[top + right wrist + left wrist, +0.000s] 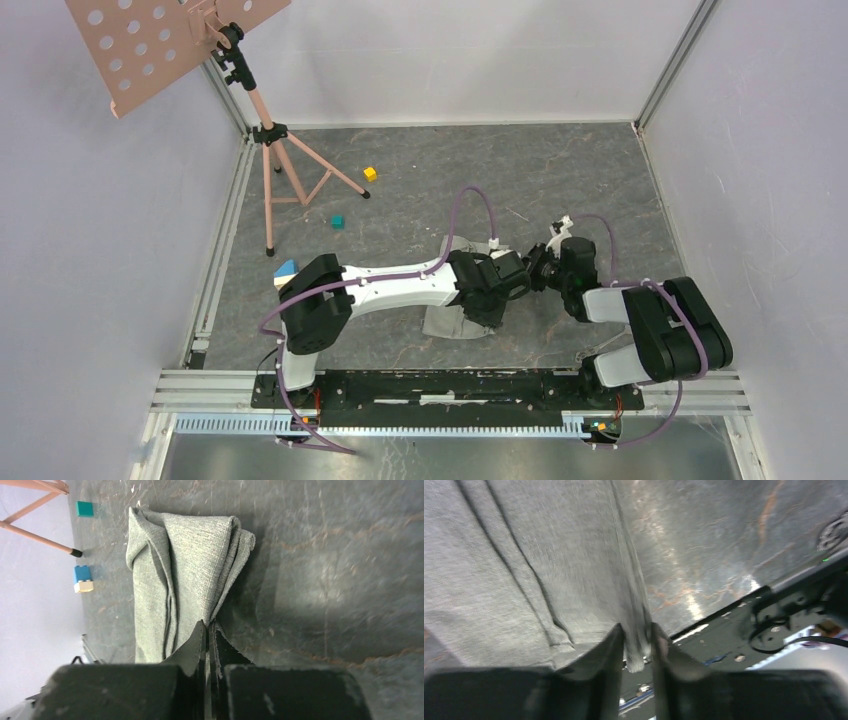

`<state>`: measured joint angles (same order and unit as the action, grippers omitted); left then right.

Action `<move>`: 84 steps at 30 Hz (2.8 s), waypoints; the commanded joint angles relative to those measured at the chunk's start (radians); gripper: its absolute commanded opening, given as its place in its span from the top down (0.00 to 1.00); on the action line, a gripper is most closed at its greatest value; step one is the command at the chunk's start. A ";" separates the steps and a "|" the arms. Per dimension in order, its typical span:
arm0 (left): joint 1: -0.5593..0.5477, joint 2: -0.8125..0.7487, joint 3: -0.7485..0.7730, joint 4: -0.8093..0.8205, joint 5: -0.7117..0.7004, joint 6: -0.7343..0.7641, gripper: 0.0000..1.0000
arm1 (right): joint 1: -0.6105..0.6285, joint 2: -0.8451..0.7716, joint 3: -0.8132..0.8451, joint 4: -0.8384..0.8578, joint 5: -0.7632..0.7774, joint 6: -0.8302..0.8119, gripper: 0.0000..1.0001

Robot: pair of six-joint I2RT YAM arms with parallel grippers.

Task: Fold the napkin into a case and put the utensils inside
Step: Pick up the 2/3-rectangle-folded napkin from the center of the board, then fold the 2/3-rectangle-folded napkin at the center of the board.

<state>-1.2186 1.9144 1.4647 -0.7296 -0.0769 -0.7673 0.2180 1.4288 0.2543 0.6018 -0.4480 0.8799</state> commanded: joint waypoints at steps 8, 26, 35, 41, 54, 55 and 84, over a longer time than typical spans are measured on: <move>0.122 -0.176 -0.133 0.183 0.121 -0.031 0.35 | -0.056 0.124 0.206 -0.169 -0.149 -0.394 1.00; 0.479 0.002 -0.217 0.553 0.329 -0.065 0.90 | -0.030 0.097 0.314 -0.312 -0.093 -0.435 0.99; 0.481 0.040 -0.278 0.617 0.298 -0.091 0.94 | 0.078 0.040 0.388 -0.428 0.046 -0.387 1.00; 0.482 0.034 -0.330 0.656 0.298 -0.101 0.95 | 0.168 0.007 0.401 -0.415 0.114 -0.269 0.99; 0.490 -0.007 -0.381 0.691 0.288 -0.090 0.95 | 0.323 0.092 0.328 -0.175 0.204 0.062 1.00; 0.491 -0.016 -0.382 0.684 0.293 -0.091 0.94 | 0.323 0.095 0.325 -0.171 0.214 0.069 1.00; 0.629 -0.181 -0.598 0.670 0.470 -0.046 0.82 | 0.402 0.174 0.410 -0.231 0.311 0.120 1.00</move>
<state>-0.5846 1.7287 0.8642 -0.1024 0.3511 -0.8524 0.6037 1.5887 0.6247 0.3397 -0.1711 0.9680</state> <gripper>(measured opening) 0.202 0.014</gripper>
